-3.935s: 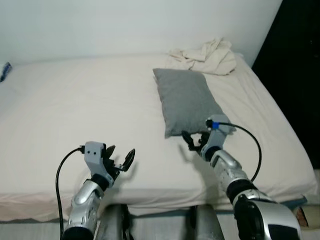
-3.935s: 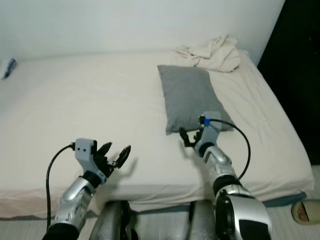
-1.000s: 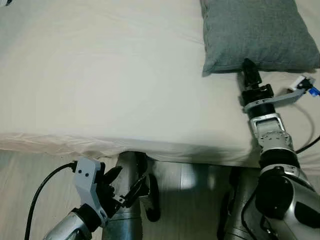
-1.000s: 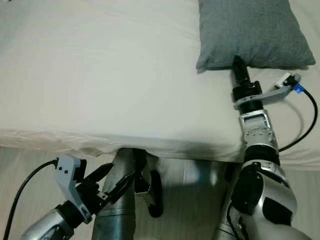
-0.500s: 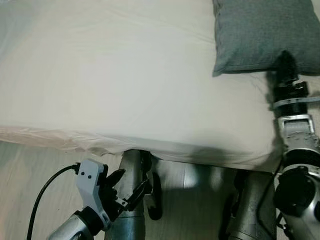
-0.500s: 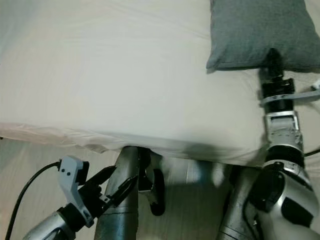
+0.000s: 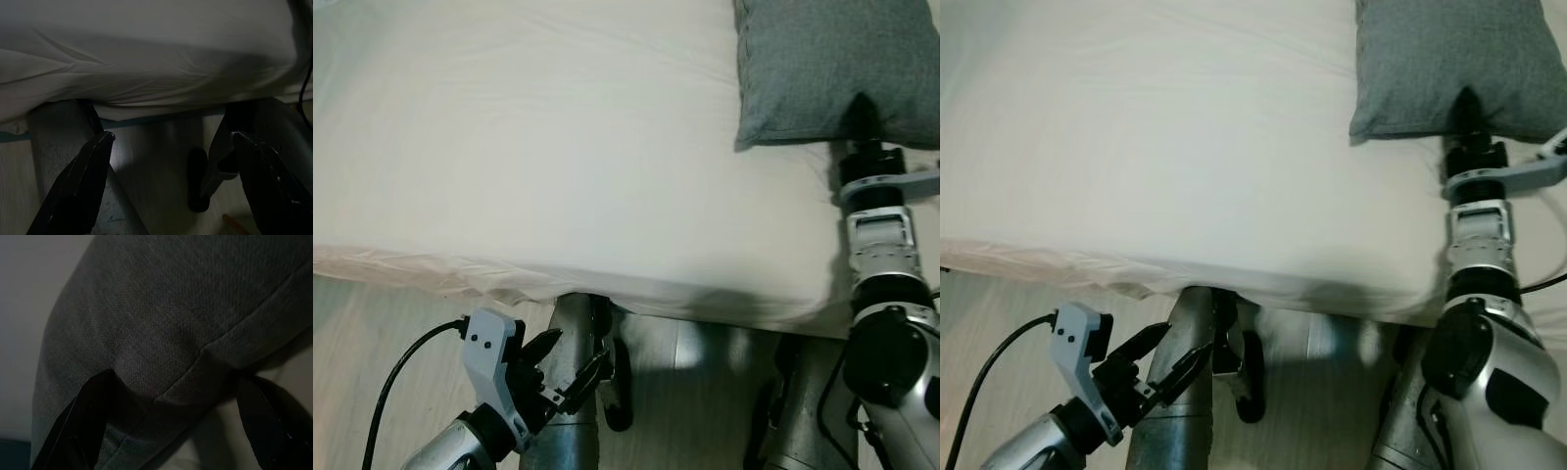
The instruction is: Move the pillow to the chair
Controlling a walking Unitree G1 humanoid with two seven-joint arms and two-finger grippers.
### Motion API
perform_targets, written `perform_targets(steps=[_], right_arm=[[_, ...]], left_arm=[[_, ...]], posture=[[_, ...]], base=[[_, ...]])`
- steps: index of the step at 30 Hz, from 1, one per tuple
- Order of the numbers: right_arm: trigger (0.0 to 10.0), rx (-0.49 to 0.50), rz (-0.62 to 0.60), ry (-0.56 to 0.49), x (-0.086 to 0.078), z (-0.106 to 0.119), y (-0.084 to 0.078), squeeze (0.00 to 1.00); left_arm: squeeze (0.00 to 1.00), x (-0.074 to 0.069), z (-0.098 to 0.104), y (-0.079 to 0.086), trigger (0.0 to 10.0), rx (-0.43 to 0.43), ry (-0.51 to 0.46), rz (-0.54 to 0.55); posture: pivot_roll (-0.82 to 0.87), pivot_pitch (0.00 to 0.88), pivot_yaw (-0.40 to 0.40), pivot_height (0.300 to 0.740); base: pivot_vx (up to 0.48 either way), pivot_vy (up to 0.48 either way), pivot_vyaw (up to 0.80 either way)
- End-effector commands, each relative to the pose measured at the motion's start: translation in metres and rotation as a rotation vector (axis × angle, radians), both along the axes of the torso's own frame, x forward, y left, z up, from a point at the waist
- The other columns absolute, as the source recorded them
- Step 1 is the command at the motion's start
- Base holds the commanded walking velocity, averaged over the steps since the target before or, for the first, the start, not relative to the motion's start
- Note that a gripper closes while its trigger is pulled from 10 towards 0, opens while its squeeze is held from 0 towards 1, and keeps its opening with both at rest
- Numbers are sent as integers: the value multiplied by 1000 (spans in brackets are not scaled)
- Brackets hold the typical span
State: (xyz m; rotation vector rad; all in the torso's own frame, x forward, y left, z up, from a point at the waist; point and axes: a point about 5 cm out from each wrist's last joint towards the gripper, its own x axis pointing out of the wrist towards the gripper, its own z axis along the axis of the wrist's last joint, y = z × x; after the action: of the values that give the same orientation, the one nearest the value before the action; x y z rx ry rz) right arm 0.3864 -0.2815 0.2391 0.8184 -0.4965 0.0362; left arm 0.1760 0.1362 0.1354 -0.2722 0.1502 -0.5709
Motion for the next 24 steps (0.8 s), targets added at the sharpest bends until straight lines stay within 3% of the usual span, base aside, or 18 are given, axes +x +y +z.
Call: perform_targets(steps=[1, 6, 12, 13, 14, 24], right_arm=[[10000, 14, 68, 100, 7, -19, 21, 0], [10000, -6, 134, 89, 13, -17, 40, 0], [10000, 0, 206, -79, 15, 6, 51, 0], [6314, -16, 210, -116, 15, 14, 53, 0], [0, -26, 211, -134, 16, 19, 55, 0], [0, -72, 178, -187, 14, 35, 49, 0]], left_arm=[[0, -6, -7, 4, 10000, 28, 50, -3], [0, -6, -6, 3, 10000, 27, 50, -6], [0, -7, -6, 3, 10000, 29, 53, -9], [0, -7, -6, 4, 10000, 30, 54, -9], [0, -7, -6, 4, 10000, 31, 55, -10], [0, -5, -8, 3, 10000, 29, 55, -6]], posture=[[312, 609, 361, 505], [314, 609, 363, 505], [318, 608, 366, 505], [318, 608, 366, 505], [312, 606, 364, 505], [294, 597, 346, 505]], base=[[0, 0, 0], [0, 0, 0], [0, 0, 0], [0, 0, 0], [0, 0, 0], [0, 0, 0]])
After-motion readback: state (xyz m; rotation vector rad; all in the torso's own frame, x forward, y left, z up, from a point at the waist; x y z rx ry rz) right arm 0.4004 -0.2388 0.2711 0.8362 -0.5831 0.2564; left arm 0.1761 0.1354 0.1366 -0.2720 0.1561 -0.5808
